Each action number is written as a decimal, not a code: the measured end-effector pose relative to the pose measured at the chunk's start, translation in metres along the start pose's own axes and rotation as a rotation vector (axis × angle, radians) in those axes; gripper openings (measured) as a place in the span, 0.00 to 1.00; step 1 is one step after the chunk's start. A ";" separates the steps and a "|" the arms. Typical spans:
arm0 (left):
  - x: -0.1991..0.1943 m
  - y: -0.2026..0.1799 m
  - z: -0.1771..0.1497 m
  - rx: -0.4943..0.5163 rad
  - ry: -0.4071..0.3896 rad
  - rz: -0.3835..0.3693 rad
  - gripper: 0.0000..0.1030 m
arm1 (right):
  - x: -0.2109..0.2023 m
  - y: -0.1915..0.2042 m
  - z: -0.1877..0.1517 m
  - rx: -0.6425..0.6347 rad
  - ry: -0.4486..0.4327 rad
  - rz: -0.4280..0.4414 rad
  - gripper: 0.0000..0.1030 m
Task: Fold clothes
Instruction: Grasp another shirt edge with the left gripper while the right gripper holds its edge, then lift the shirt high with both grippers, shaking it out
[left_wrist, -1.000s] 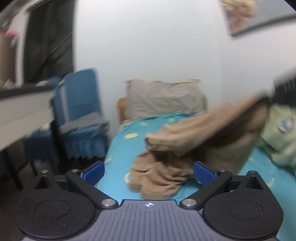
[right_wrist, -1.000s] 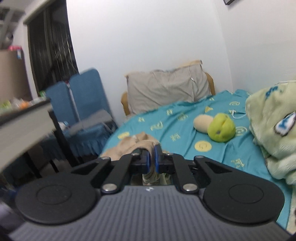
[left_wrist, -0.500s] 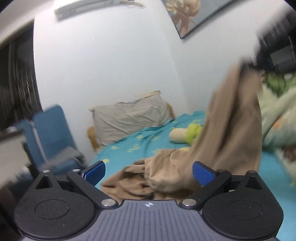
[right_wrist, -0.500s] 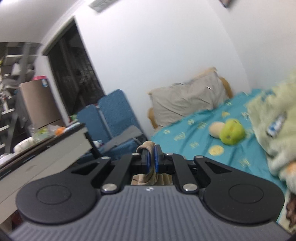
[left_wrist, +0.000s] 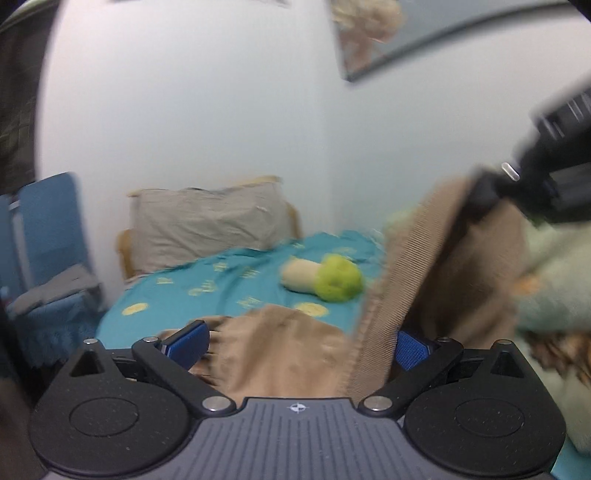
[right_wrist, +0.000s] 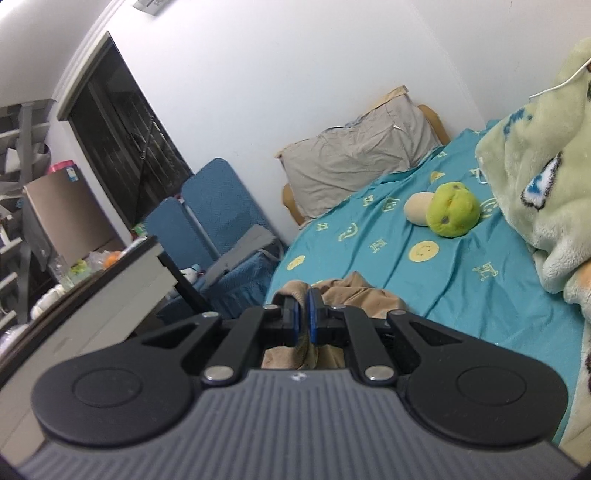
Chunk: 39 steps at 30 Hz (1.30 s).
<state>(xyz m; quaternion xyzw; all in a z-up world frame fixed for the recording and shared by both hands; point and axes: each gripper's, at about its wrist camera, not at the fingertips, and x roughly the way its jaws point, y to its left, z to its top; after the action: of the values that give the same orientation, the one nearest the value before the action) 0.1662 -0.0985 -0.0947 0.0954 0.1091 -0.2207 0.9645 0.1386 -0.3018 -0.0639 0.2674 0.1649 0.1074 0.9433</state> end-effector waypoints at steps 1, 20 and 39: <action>0.001 0.005 -0.002 -0.008 -0.010 0.047 0.99 | 0.002 0.000 -0.001 -0.010 0.003 -0.019 0.09; 0.006 0.058 -0.018 -0.163 0.141 0.515 1.00 | 0.000 0.047 -0.025 -0.282 -0.122 -0.092 0.09; -0.113 0.093 0.044 -0.377 -0.160 0.458 0.27 | 0.061 0.054 -0.080 -0.244 0.335 -0.019 0.12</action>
<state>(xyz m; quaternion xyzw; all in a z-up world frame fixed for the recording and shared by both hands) 0.1159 0.0192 -0.0111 -0.0808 0.0476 0.0199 0.9954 0.1591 -0.2017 -0.1148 0.1280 0.3076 0.1608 0.9291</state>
